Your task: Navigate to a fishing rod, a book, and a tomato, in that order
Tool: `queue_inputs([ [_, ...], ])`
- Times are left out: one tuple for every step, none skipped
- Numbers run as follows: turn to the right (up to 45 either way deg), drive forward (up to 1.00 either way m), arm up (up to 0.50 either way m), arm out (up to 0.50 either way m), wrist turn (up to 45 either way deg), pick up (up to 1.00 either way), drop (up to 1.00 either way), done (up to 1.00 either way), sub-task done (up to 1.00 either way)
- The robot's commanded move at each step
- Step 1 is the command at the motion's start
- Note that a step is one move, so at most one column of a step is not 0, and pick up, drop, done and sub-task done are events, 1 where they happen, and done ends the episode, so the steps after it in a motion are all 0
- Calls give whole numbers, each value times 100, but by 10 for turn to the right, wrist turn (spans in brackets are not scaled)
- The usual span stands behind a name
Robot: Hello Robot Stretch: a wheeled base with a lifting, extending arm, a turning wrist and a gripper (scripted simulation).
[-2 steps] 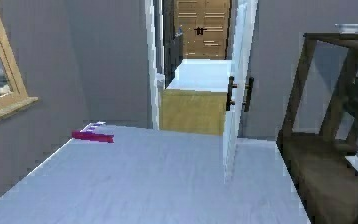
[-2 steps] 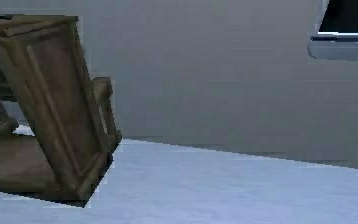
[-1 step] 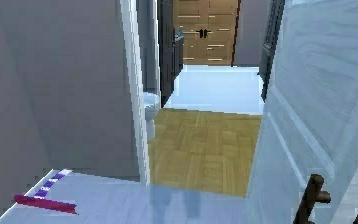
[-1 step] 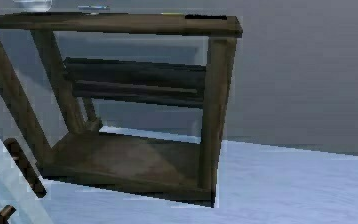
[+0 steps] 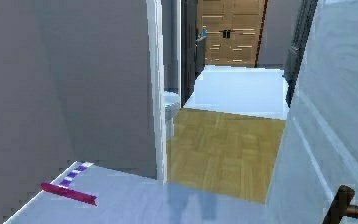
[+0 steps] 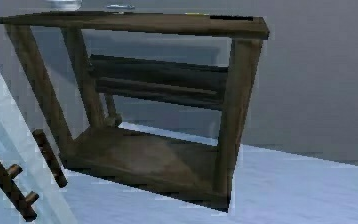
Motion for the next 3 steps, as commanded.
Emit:
queue_inputs([
  [0, 35, 0, 0, 0, 0, 0, 0, 0],
  [90, 0, 0, 0, 0, 0, 0, 0, 0],
  [0, 100, 0, 0, 0, 0, 0, 0, 0],
])
